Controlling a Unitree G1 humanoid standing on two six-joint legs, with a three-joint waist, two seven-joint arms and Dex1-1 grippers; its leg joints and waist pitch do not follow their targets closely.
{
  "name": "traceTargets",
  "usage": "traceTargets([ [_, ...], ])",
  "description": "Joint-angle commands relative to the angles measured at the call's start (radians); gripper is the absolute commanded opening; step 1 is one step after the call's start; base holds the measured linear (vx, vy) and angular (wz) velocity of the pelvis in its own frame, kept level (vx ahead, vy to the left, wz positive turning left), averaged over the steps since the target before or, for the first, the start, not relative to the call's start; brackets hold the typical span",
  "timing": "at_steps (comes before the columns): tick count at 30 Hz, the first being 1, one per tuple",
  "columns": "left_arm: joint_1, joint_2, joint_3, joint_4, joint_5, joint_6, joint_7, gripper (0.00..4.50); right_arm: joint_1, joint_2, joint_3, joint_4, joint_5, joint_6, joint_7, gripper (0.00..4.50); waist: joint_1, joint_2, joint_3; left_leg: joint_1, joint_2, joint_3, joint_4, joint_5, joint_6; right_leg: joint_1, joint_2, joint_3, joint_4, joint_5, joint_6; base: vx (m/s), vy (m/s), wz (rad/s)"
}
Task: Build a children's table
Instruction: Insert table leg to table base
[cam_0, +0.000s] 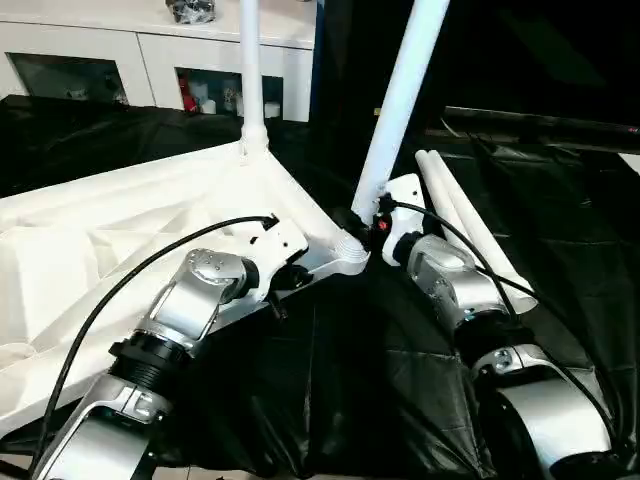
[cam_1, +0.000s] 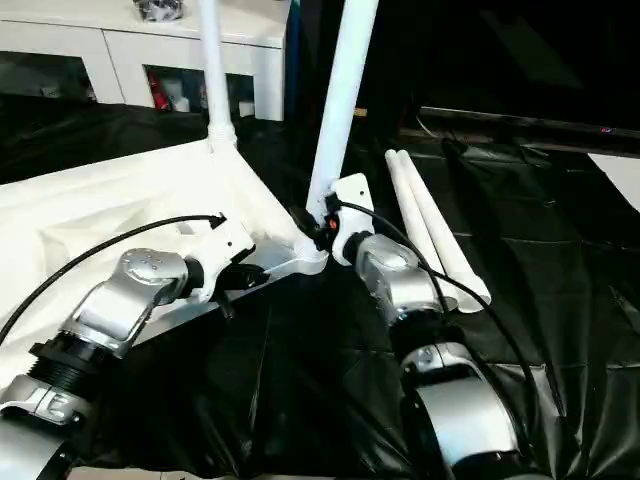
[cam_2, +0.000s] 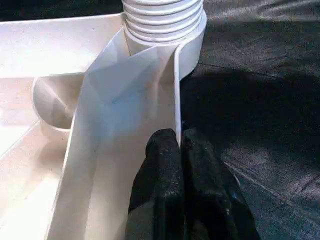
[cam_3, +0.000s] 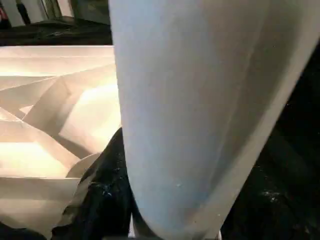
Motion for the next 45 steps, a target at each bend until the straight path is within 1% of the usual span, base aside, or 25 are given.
traceTargets([
  [1,-0.045,-0.021,-0.01,-0.071,-0.02,-0.029,-0.014,0.0,0.065,0.018,0.02,0.14,-0.035,0.084,-0.017,1.86,0.007,0.018,-0.04,-0.007,0.031,-0.007,-0.082,-0.248,-0.007,0.041,-0.079,0.043,-0.074,-0.299,-0.198,0.0,0.0,0.0],
  [3,-0.045,-0.018,-0.01,-0.07,-0.015,-0.03,-0.012,0.0,0.061,0.018,0.015,0.149,-0.036,0.076,-0.016,1.86,0.007,0.018,-0.04,-0.007,0.031,-0.008,-0.083,-0.257,-0.009,0.039,-0.079,0.044,-0.078,-0.322,-0.185,0.0,0.0,0.0],
  [4,-0.04,-0.015,-0.01,-0.081,-0.013,-0.024,-0.011,0.0,0.058,0.018,0.005,0.15,-0.026,0.068,-0.003,2.42,0.008,0.019,-0.04,-0.008,0.031,-0.008,-0.083,-0.253,-0.009,0.04,-0.079,0.044,-0.077,-0.315,-0.184,0.0,0.0,0.0],
  [6,-0.037,-0.013,-0.01,-0.089,-0.015,-0.024,-0.013,0.0,0.056,0.017,-0.001,0.149,-0.022,0.067,0.003,2.56,0.007,0.019,-0.043,-0.006,0.032,-0.008,-0.081,-0.238,-0.007,0.039,-0.079,0.044,-0.074,-0.293,-0.195,0.0,0.0,0.0],
  [7,-0.028,-0.005,-0.014,-0.103,-0.021,-0.033,-0.03,0.0,0.052,0.013,-0.012,0.135,-0.008,0.069,0.029,2.62,0.012,0.018,-0.045,-0.007,0.031,-0.003,-0.077,-0.211,-0.003,0.041,-0.078,0.046,-0.069,-0.232,-0.207,0.0,0.0,0.0],
  [8,-0.025,-0.003,-0.015,-0.105,-0.024,-0.039,-0.037,0.0,0.049,0.011,-0.018,0.126,0.0,0.072,0.046,2.86,0.012,0.017,-0.048,-0.009,0.032,-0.004,-0.077,-0.187,-0.001,0.046,-0.078,0.045,-0.062,-0.195,-0.215,0.0,0.0,0.0],
  [10,-0.021,0.003,-0.016,-0.097,-0.027,-0.059,-0.049,0.0,0.047,0.006,-0.019,0.11,0.003,0.069,0.071,3.03,0.012,0.019,-0.05,-0.011,0.03,-0.001,-0.072,-0.117,0.018,0.049,-0.073,0.042,-0.05,-0.078,-0.243,0.0,0.0,0.0],
  [12,-0.019,0.008,-0.019,-0.094,-0.026,-0.071,-0.055,0.0,0.05,0.001,-0.018,0.095,0.006,0.072,0.088,3.19,0.014,0.019,-0.055,-0.013,0.028,0.002,-0.066,-0.069,0.032,0.054,-0.074,0.042,-0.043,-0.008,-0.262,0.0,0.0,0.0],
  [13,-0.013,0.013,-0.02,-0.096,-0.034,-0.082,-0.075,0.0,0.056,-0.007,-0.02,0.065,0.014,0.083,0.117,3.31,0.017,0.014,-0.06,-0.015,0.025,0.004,-0.059,-0.016,0.049,0.059,-0.071,0.042,-0.034,0.072,-0.273,0.0,0.0,0.0],
  [15,-0.008,0.021,-0.023,-0.096,-0.038,-0.104,-0.093,0.0,0.065,-0.017,-0.018,0.035,0.018,0.093,0.142,3.46,0.018,0.017,-0.058,-0.017,0.025,0.005,-0.057,0.013,0.076,0.056,-0.068,0.04,-0.033,0.117,-0.287,0.0,0.0,0.0],
  [16,-0.004,0.027,-0.026,-0.099,-0.04,-0.114,-0.106,0.0,0.072,-0.027,-0.012,0.014,0.016,0.093,0.166,3.56,0.021,0.017,-0.057,-0.017,0.027,0.006,-0.057,0.003,0.083,0.056,-0.072,0.04,-0.034,0.104,-0.289,0.0,0.0,0.0],
  [18,0.003,0.036,-0.029,-0.105,-0.047,-0.127,-0.127,0.0,0.086,-0.039,-0.001,-0.023,0.016,0.096,0.198,3.68,0.024,0.024,-0.056,-0.012,0.031,0.006,-0.058,-0.023,0.078,0.054,-0.073,0.039,-0.035,0.076,-0.288,0.0,0.0,0.0],
  [19,0.003,0.036,-0.029,-0.105,-0.047,-0.127,-0.127,0.0,0.086,-0.039,-0.001,-0.023,0.016,0.096,0.198,3.78,0.025,0.021,-0.055,-0.012,0.032,0.008,-0.059,-0.04,0.072,0.053,-0.073,0.039,-0.036,0.052,-0.287,0.0,0.0,0.0],
  [21,0.011,0.049,-0.034,-0.111,-0.056,-0.148,-0.161,0.0,0.113,-0.062,0.016,-0.086,0.02,0.104,0.264,3.78,0.029,0.024,-0.054,-0.01,0.032,0.009,-0.058,-0.054,0.062,0.052,-0.073,0.039,-0.037,0.03,-0.286,0.0,0.0,0.0],
  [24,0.022,0.075,-0.042,-0.121,-0.078,-0.185,-0.23,0.0,0.168,-0.118,0.056,-0.196,0.029,0.119,0.393,3.78,0.036,0.027,-0.054,-0.01,0.031,0.009,-0.056,-0.035,0.062,0.054,-0.071,0.039,-0.034,0.056,-0.281,0.0,0.0,0.0],
  [25,0.027,0.087,-0.047,-0.127,-0.087,-0.197,-0.262,0.0,0.19,-0.144,0.072,-0.231,0.029,0.118,0.445,3.78,0.04,0.025,-0.054,-0.009,0.031,0.011,-0.054,-0.028,0.074,0.054,-0.069,0.038,-0.032,0.08,-0.282,0.0,0.0,0.0],
  [28,0.039,0.108,-0.057,-0.131,-0.101,-0.23,-0.325,0.0,0.234,-0.194,0.102,-0.3,0.032,0.114,0.549,3.78,0.046,0.026,-0.055,-0.012,0.031,0.009,-0.051,-0.006,0.085,0.056,-0.071,0.037,-0.028,0.104,-0.287,0.0,0.0,0.0],
  [30,0.041,0.116,-0.06,-0.133,-0.104,-0.231,-0.341,0.0,0.243,-0.206,0.108,-0.315,0.034,0.113,0.573,3.78,0.047,0.027,-0.054,-0.013,0.032,0.009,-0.051,-0.016,0.084,0.055,-0.072,0.037,-0.028,0.092,-0.29,0.0,0.0,0.0],
  [32,0.053,0.147,-0.074,-0.136,-0.119,-0.255,-0.415,0.0,0.283,-0.262,0.133,-0.396,0.053,0.131,0.682,3.78,0.055,0.031,-0.048,-0.012,0.034,0.009,-0.054,-0.078,0.065,0.054,-0.072,0.036,-0.037,0.008,-0.277,0.0,0.0,0.0],
  [33,0.053,0.149,-0.074,-0.136,-0.12,-0.256,-0.418,0.0,0.285,-0.265,0.134,-0.401,0.054,0.133,0.687,3.78,0.058,0.029,-0.047,-0.011,0.035,0.009,-0.054,-0.092,0.064,0.055,-0.072,0.037,-0.039,-0.012,-0.27,0.0,0.0,0.0],
  [34,0.053,0.155,-0.076,-0.133,-0.124,-0.268,-0.435,0.0,0.294,-0.276,0.139,-0.423,0.061,0.142,0.708,3.78,0.061,0.033,-0.045,-0.012,0.036,0.009,-0.055,-0.108,0.059,0.053,-0.072,0.037,-0.042,-0.044,-0.263,0.0,0.0,0.0],
  [38,0.048,0.172,-0.084,-0.113,-0.13,-0.303,-0.488,0.0,0.326,-0.313,0.167,-0.494,0.075,0.162,0.788,3.78,0.063,0.033,-0.044,-0.012,0.037,0.007,-0.056,-0.132,0.041,0.051,-0.074,0.037,-0.047,-0.119,-0.248,0.0,0.0,0.0],
  [40,0.043,0.179,-0.088,-0.095,-0.126,-0.316,-0.507,0.0,0.34,-0.331,0.192,-0.518,0.066,0.167,0.826,3.78,0.065,0.037,-0.044,-0.011,0.036,0.008,-0.054,-0.13,0.039,0.047,-0.073,0.038,-0.048,-0.121,-0.244,0.0,0.0,0.0],
  [41,0.04,0.18,-0.09,-0.087,-0.121,-0.322,-0.507,0.0,0.343,-0.333,0.199,-0.52,0.059,0.165,0.828,3.63,0.066,0.035,-0.047,-0.016,0.035,0.006,-0.053,-0.111,0.04,0.051,-0.073,0.038,-0.044,-0.102,-0.243,0.0,0.0,0.0],
  [45,0.027,0.176,-0.088,-0.052,-0.111,-0.339,-0.503,0.0,0.355,-0.326,0.211,-0.528,0.045,0.166,0.819,3.33,0.066,0.036,-0.047,-0.015,0.034,0.005,-0.053,-0.111,0.031,0.05,-0.073,0.036,-0.044,-0.109,-0.243,0.0,0.0,0.0],
])
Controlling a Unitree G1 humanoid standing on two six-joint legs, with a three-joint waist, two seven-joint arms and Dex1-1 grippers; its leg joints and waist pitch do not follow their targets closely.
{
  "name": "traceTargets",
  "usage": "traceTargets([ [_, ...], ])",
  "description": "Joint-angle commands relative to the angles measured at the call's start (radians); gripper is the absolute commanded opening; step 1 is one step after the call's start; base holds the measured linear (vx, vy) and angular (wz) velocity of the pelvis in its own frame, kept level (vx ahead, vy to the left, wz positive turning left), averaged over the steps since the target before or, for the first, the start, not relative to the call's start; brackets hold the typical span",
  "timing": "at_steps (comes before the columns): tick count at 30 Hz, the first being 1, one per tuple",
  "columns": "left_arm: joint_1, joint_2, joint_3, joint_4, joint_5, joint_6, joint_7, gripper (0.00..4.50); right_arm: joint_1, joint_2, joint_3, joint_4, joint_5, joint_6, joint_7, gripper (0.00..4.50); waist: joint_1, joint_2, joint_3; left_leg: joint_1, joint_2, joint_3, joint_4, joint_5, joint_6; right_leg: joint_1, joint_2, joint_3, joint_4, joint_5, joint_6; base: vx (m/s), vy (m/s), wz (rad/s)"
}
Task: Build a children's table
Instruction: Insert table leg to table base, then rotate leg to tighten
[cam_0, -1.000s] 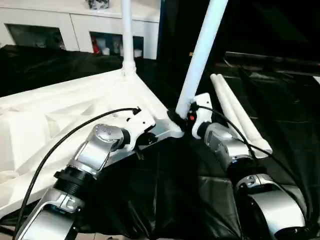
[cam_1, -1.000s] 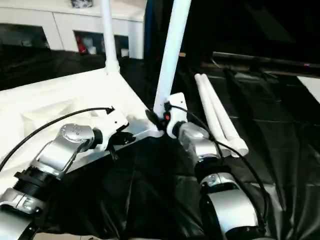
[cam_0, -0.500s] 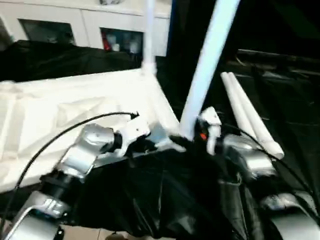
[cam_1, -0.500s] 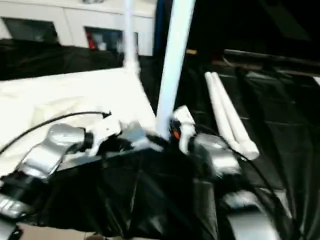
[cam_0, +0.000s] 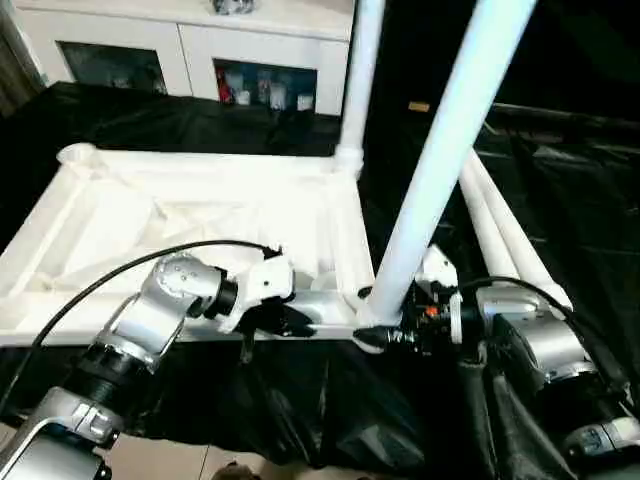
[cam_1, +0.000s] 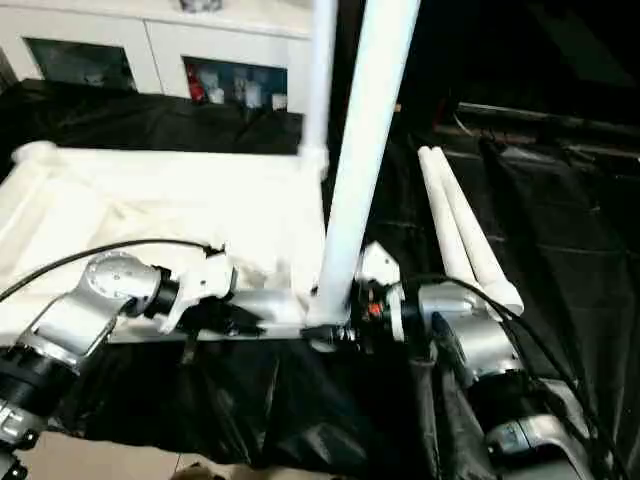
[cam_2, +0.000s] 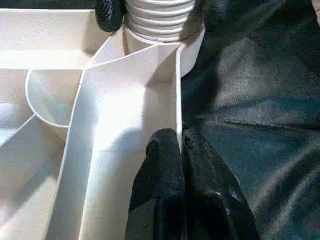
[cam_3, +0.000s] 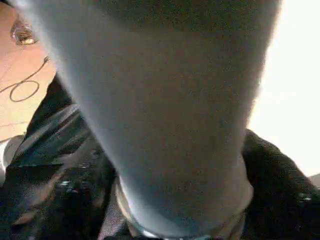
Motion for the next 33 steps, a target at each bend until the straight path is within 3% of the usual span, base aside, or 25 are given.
traceTargets([
  [1,-0.04,-0.017,-0.008,0.004,-0.008,-0.027,0.008,0.0,0.014,0.009,0.032,-0.033,-0.01,0.009,0.013,3.1,0.001,0.013,-0.067,0.003,0.024,0.0,-0.068,-0.109,0.031,0.064,-0.073,0.043,-0.057,-0.095,-0.24,0.0,0.0,0.0],
  [7,-0.042,-0.035,0.008,0.041,0.011,-0.029,0.062,0.0,0.03,0.041,0.024,-0.028,-0.016,0.018,-0.056,2.86,0.002,0.012,-0.067,0.002,0.023,0.001,-0.067,-0.102,0.032,0.064,-0.073,0.043,-0.056,-0.085,-0.242,0.0,0.0,0.0],
  [10,-0.045,-0.07,0.031,0.064,0.012,-0.003,0.129,0.0,0.019,0.095,-0.003,0.038,-0.048,0.009,-0.196,2.85,-0.003,0.009,-0.062,0.004,0.021,-0.003,-0.073,-0.153,0.002,0.064,-0.078,0.044,-0.071,-0.224,-0.202,0.0,0.0,0.0],
  [14,-0.079,-0.154,0.059,0.109,0.03,0.052,0.277,0.0,-0.04,0.218,-0.083,0.203,-0.078,0.008,-0.513,2.83,-0.02,0.011,-0.059,0.005,0.019,-0.009,-0.081,-0.194,-0.029,0.06,-0.08,0.042,-0.083,-0.352,-0.159,0.0,0.0,0.0],
  [16,-0.091,-0.178,0.062,0.127,0.041,0.062,0.322,0.0,-0.054,0.248,-0.101,0.234,-0.071,0.012,-0.57,2.83,-0.024,0.015,-0.057,0.01,0.019,-0.01,-0.081,-0.218,-0.031,0.057,-0.08,0.043,-0.089,-0.377,-0.155,0.0,0.0,0.0],
  [20,-0.126,-0.277,0.06,0.176,0.073,0.095,0.455,0.0,-0.119,0.351,-0.169,0.354,-0.071,-0.008,-0.804,2.82,-0.03,0.013,-0.06,0.013,0.018,-0.009,-0.081,-0.211,-0.032,0.056,-0.079,0.045,-0.086,-0.348,-0.161,0.0,0.0,0.0],
  [24,-0.128,-0.298,0.034,0.184,0.091,0.08,0.453,0.0,-0.138,0.376,-0.17,0.378,-0.079,-0.053,-0.798,2.82,-0.029,0.012,-0.061,0.009,0.019,-0.008,-0.081,-0.2,-0.018,0.059,-0.077,0.045,-0.083,-0.289,-0.173,0.0,0.0,0.0],
  [25,-0.13,-0.298,0.033,0.186,0.093,0.078,0.453,0.0,-0.14,0.376,-0.172,0.381,-0.076,-0.058,-0.792,3.16,-0.029,0.014,-0.063,0.008,0.018,-0.008,-0.081,-0.186,-0.013,0.062,-0.076,0.045,-0.079,-0.256,-0.179,0.0,0.0,0.0],
  [28,-0.131,-0.292,0.038,0.19,0.092,0.07,0.449,0.0,-0.148,0.362,-0.179,0.38,-0.066,-0.067,-0.745,3.51,-0.029,0.012,-0.063,0.006,0.019,-0.006,-0.079,-0.164,-0.001,0.064,-0.076,0.044,-0.074,-0.205,-0.196,0.0,0.0,0.0],
  [33,-0.11,-0.251,0.04,0.171,0.081,0.032,0.375,0.0,-0.144,0.288,-0.129,0.361,-0.092,-0.109,-0.598,3.78,-0.029,0.012,-0.062,0.006,0.019,-0.005,-0.08,-0.182,0.008,0.067,-0.077,0.044,-0.078,-0.227,-0.198,0.0,0.0,0.0],
])
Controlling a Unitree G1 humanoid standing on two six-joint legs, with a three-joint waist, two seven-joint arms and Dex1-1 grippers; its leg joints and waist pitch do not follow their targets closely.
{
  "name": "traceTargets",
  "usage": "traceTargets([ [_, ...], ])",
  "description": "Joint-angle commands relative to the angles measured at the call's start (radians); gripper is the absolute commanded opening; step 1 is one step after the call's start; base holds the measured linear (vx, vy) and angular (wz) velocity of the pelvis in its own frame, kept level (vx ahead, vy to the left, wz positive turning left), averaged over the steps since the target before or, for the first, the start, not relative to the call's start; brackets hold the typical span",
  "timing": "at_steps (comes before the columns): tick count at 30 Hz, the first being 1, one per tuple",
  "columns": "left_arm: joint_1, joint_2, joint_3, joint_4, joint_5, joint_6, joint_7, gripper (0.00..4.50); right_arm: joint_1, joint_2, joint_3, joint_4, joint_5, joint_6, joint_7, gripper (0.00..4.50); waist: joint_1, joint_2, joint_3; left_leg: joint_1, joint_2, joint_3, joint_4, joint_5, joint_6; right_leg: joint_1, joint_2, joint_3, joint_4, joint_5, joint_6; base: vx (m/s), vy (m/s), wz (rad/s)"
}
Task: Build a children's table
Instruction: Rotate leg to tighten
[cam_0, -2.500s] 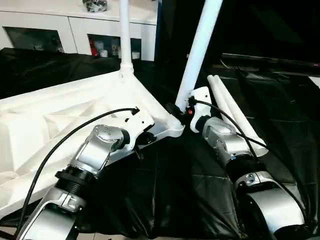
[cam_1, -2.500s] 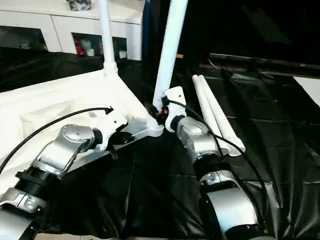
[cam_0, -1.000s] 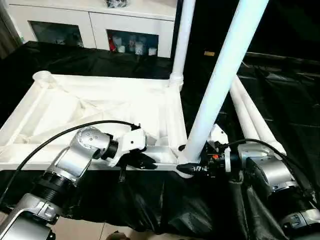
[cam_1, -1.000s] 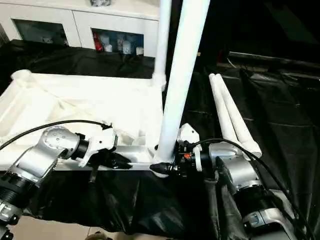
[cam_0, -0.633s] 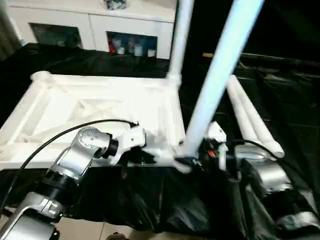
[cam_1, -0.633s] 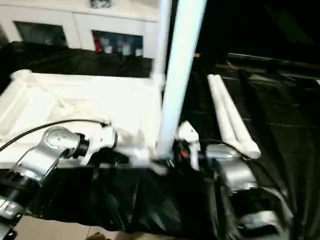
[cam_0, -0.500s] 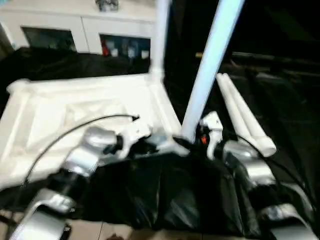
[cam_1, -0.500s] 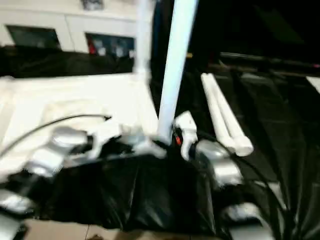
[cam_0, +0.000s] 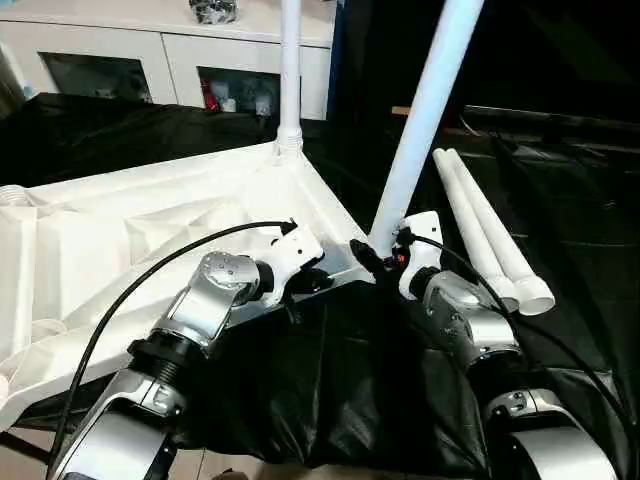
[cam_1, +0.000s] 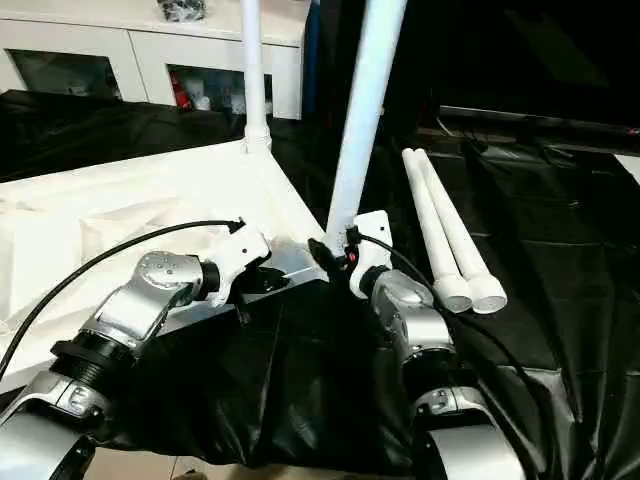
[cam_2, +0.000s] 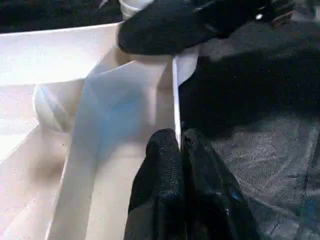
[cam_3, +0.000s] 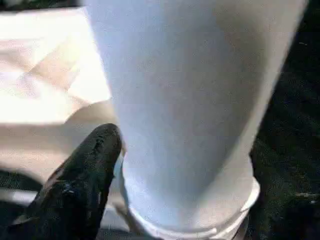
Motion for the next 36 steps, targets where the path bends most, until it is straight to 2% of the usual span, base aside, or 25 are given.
traceTargets([
  [1,-0.013,-0.005,-0.03,-0.035,-0.026,-0.05,-0.067,0.0,0.02,-0.013,0.09,-0.007,-0.021,0.003,0.155,3.78,0.003,0.011,-0.061,-0.008,0.021,-0.004,-0.075,-0.178,0.019,0.054,-0.077,0.044,-0.073,-0.217,-0.199,0.0,0.0,0.0],
  [6,0.003,0.041,-0.038,-0.058,-0.051,-0.073,-0.168,0.0,0.055,-0.082,0.131,-0.066,-0.014,-0.013,0.326,3.78,0.007,0.009,-0.064,-0.009,0.024,-0.002,-0.071,-0.132,0.047,0.056,-0.077,0.044,-0.063,-0.128,-0.229,0.0,0.0,0.0],
  [8,0.006,0.08,-0.042,-0.056,-0.061,-0.101,-0.236,0.0,0.086,-0.141,0.164,-0.121,-0.004,-0.02,0.469,3.78,0.009,0.011,-0.063,-0.006,0.025,0.0,-0.069,-0.13,0.058,0.054,-0.076,0.043,-0.062,-0.108,-0.24,0.0,0.0,0.0],
  [11,0.005,0.099,-0.043,-0.048,-0.064,-0.12,-0.271,0.0,0.099,-0.17,0.177,-0.146,0.004,-0.018,0.545,3.78,0.015,0.011,-0.062,-0.008,0.027,0.0,-0.07,-0.131,0.063,0.056,-0.075,0.042,-0.061,-0.107,-0.247,0.0,0.0,0.0],
  [12,0.003,0.107,-0.042,-0.042,-0.065,-0.129,-0.287,0.0,0.101,-0.182,0.182,-0.153,0.008,-0.02,0.575,3.78,0.016,0.016,-0.062,-0.006,0.027,0.001,-0.07,-0.136,0.059,0.054,-0.076,0.042,-0.061,-0.112,-0.249,0.0,0.0,0.0],
  [14,0.002,0.142,-0.048,-0.031,-0.071,-0.157,-0.357,0.0,0.113,-0.221,0.201,-0.188,0.023,-0.018,0.668,3.78,0.025,0.012,-0.061,-0.005,0.029,0.002,-0.069,-0.146,0.058,0.055,-0.076,0.042,-0.063,-0.136,-0.244,0.0,0.0,0.0],
  [16,0.002,0.158,-0.051,-0.029,-0.076,-0.169,-0.387,0.0,0.118,-0.234,0.21,-0.198,0.014,-0.027,0.685,3.78,0.029,0.01,-0.062,-0.006,0.029,0.002,-0.069,-0.14,0.056,0.054,-0.077,0.041,-0.061,-0.134,-0.245,0.0,0.0,0.0],
  [20,0.003,0.175,-0.052,-0.03,-0.088,-0.177,-0.431,0.0,0.132,-0.249,0.228,-0.215,0.003,-0.027,0.724,3.78,0.031,0.013,-0.062,-0.005,0.03,0.001,-0.07,-0.143,0.048,0.053,-0.078,0.041,-0.061,-0.144,-0.243,0.0,0.0,0.0],
  [21,0.003,0.179,-0.053,-0.03,-0.087,-0.177,-0.435,0.0,0.135,-0.251,0.231,-0.22,0.003,-0.023,0.73,3.62,0.031,0.013,-0.062,-0.006,0.03,0.001,-0.071,-0.143,0.045,0.053,-0.077,0.04,-0.061,-0.144,-0.243,0.0,0.0,0.0],
  [23,0.004,0.181,-0.053,-0.03,-0.087,-0.178,-0.439,0.0,0.138,-0.252,0.231,-0.227,0.005,-0.019,0.736,3.62,0.032,0.013,-0.063,-0.005,0.029,0.001,-0.07,-0.139,0.042,0.054,-0.077,0.041,-0.06,-0.133,-0.245,0.0,0.0,0.0],
  [25,0.005,0.183,-0.051,-0.029,-0.087,-0.182,-0.444,0.0,0.144,-0.253,0.232,-0.242,0.008,-0.013,0.743,3.34,0.034,0.013,-0.064,-0.006,0.029,0.001,-0.07,-0.131,0.043,0.055,-0.076,0.04,-0.058,-0.118,-0.246,0.0,0.0,0.0],
  [28,0.007,0.179,-0.042,-0.025,-0.088,-0.182,-0.439,0.0,0.154,-0.248,0.231,-0.258,0.019,0.004,0.747,3.26,0.037,0.013,-0.063,-0.005,0.029,0.001,-0.069,-0.136,0.042,0.054,-0.076,0.04,-0.059,-0.123,-0.245,0.0,0.0,0.0],
  [30,0.009,0.176,-0.04,-0.026,-0.091,-0.178,-0.436,0.0,0.156,-0.245,0.23,-0.259,0.02,0.007,0.743,2.97,0.038,0.013,-0.063,-0.005,0.029,0.001,-0.07,-0.142,0.04,0.054,-0.077,0.04,-0.06,-0.133,-0.244,0.0,0.0,0.0],
  [32,0.013,0.147,-0.027,-0.026,-0.089,-0.151,-0.378,0.0,0.156,-0.212,0.217,-0.238,0.005,0.023,0.654,2.89,0.038,0.013,-0.062,-0.006,0.029,0.001,-0.071,-0.146,0.035,0.053,-0.078,0.04,-0.061,-0.145,-0.241,0.0,0.0,0.0],
  [35,0.004,0.112,-0.01,-0.008,-0.079,-0.123,-0.298,0.0,0.141,-0.169,0.194,-0.191,-0.019,0.025,0.535,2.82,0.035,0.009,-0.058,-0.004,0.027,-0.001,-0.075,-0.181,0.019,0.051,-0.079,0.042,-0.071,-0.229,-0.218,0.0,0.0,0.0],
  [36,0.004,0.111,-0.01,-0.007,-0.079,-0.122,-0.296,0.0,0.141,-0.168,0.194,-0.189,-0.02,0.025,0.531,2.81,0.032,0.011,-0.054,-0.001,0.025,-0.002,-0.078,-0.205,0.008,0.048,-0.082,0.042,-0.079,-0.29,-0.202,0.0,0.0,0.0],
])
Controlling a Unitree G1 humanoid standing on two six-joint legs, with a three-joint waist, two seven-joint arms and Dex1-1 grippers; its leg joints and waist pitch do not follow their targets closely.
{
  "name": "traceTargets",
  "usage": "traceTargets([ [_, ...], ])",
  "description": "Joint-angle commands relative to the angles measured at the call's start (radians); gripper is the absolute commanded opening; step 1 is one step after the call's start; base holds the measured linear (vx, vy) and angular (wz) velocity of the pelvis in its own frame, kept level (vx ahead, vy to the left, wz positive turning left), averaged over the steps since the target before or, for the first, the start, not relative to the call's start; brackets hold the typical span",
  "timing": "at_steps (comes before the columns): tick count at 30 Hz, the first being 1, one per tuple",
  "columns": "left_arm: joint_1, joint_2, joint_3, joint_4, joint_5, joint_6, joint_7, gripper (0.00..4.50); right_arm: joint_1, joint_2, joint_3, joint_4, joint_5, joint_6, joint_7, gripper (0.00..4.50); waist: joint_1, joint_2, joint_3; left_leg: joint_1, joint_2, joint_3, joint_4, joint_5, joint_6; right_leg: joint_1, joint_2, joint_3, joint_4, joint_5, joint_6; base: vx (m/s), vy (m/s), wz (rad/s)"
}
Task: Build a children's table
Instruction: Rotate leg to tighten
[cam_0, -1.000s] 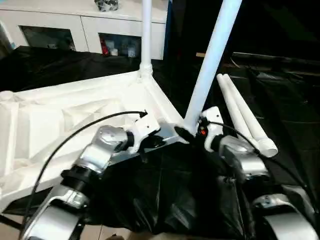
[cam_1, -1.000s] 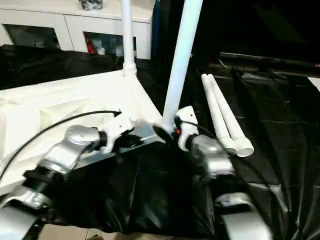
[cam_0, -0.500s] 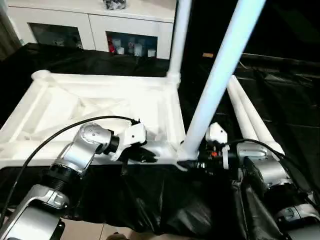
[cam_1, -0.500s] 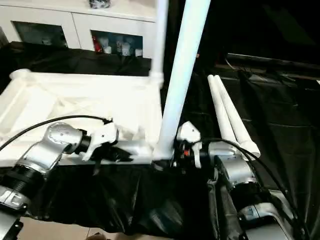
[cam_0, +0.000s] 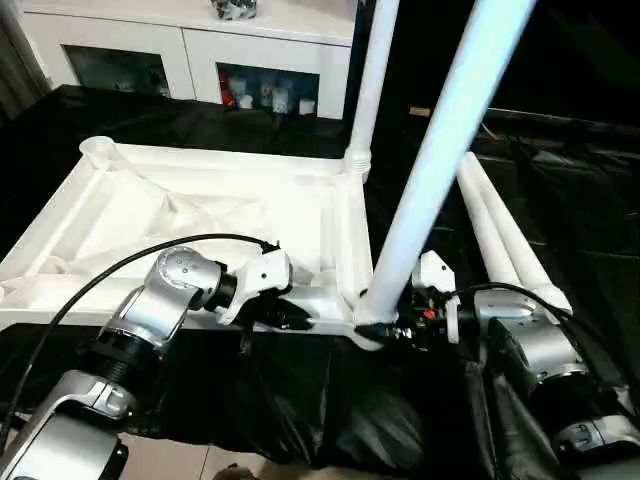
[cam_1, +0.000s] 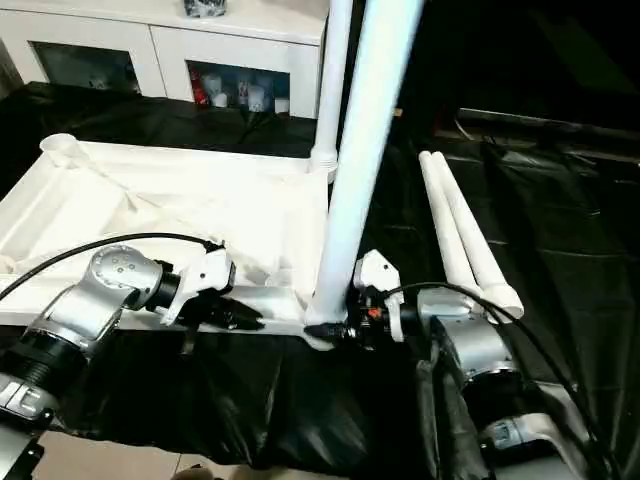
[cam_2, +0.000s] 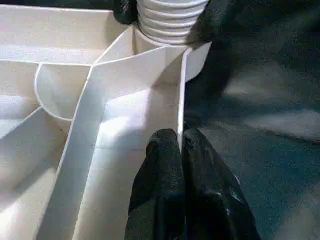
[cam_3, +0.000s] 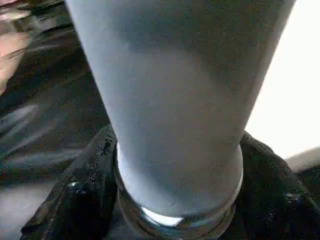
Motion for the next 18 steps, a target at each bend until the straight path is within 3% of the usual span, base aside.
traceTargets([
  [1,-0.027,-0.077,0.024,0.002,-0.008,0.039,0.128,0.0,-0.017,0.076,0.021,0.079,-0.048,0.027,-0.165,2.8,-0.007,0.011,-0.052,0.001,0.022,-0.004,-0.08,-0.226,-0.006,0.045,-0.083,0.045,-0.084,-0.35,-0.185,0.0,0.0,0.0],
  [3,-0.035,-0.106,0.03,0.011,0.001,0.058,0.177,0.0,-0.033,0.113,-0.001,0.116,-0.056,0.041,-0.266,2.78,-0.016,0.008,-0.053,-0.003,0.021,-0.009,-0.083,-0.229,-0.015,0.051,-0.084,0.044,-0.089,-0.412,-0.154,0.0,0.0,0.0],
  [4,-0.045,-0.128,0.033,0.023,0.011,0.069,0.219,0.0,-0.043,0.14,-0.017,0.141,-0.054,0.051,-0.327,2.78,-0.018,0.01,-0.054,0.0,0.021,-0.01,-0.082,-0.23,-0.013,0.047,-0.084,0.044,-0.092,-0.416,-0.147,0.0,0.0,0.0],
  [6,-0.052,-0.144,0.034,0.031,0.018,0.077,0.249,0.0,-0.05,0.159,-0.028,0.157,-0.052,0.058,-0.369,2.78,-0.024,0.01,-0.054,0.002,0.019,-0.009,-0.082,-0.231,-0.011,0.043,-0.081,0.044,-0.094,-0.409,-0.149,0.0,0.0,0.0],
  [9,-0.082,-0.217,0.034,0.063,0.048,0.108,0.372,0.0,-0.088,0.241,-0.09,0.235,-0.049,0.073,-0.594,2.77,-0.028,0.015,-0.054,0.002,0.019,-0.008,-0.082,-0.226,-0.018,0.041,-0.079,0.045,-0.092,-0.381,-0.155,0.0,0.0,0.0],
  [10,-0.086,-0.237,0.03,0.07,0.053,0.112,0.391,0.0,-0.097,0.257,-0.095,0.252,-0.054,0.058,-0.624,2.77,-0.027,0.018,-0.056,0.002,0.019,-0.009,-0.082,-0.225,-0.019,0.043,-0.08,0.044,-0.09,-0.365,-0.158,0.0,0.0,0.0],
  [12,-0.088,-0.247,0.027,0.073,0.055,0.114,0.398,0.0,-0.102,0.264,-0.095,0.26,-0.058,0.046,-0.635,2.77,-0.029,0.017,-0.057,-0.002,0.02,-0.009,-0.082,-0.224,-0.015,0.045,-0.079,0.045,-0.088,-0.33,-0.166,0.0,0.0,0.0],
  [13,-0.087,-0.265,0.014,0.068,0.07,0.118,0.408,0.0,-0.117,0.284,-0.101,0.273,-0.06,0.014,-0.648,2.77,-0.03,0.025,-0.059,-0.001,0.02,-0.009,-0.081,-0.223,-0.013,0.044,-0.079,0.045,-0.085,-0.3,-0.176,0.0,0.0,0.0],
  [15,-0.084,-0.27,0.007,0.061,0.077,0.119,0.409,0.0,-0.124,0.291,-0.109,0.275,-0.051,0.01,-0.644,3.33,-0.03,0.021,-0.06,-0.004,0.018,-0.007,-0.08,-0.209,-0.004,0.049,-0.078,0.045,-0.082,-0.261,-0.184,0.0,0.0,0.0],
  [18,-0.081,-0.26,0.003,0.048,0.074,0.115,0.388,0.0,-0.132,0.276,-0.104,0.262,-0.055,-0.005,-0.593,3.57,-0.03,0.022,-0.062,-0.006,0.019,-0.006,-0.079,-0.193,0.009,0.052,-0.077,0.045,-0.078,-0.225,-0.194,0.0,0.0,0.0],
])
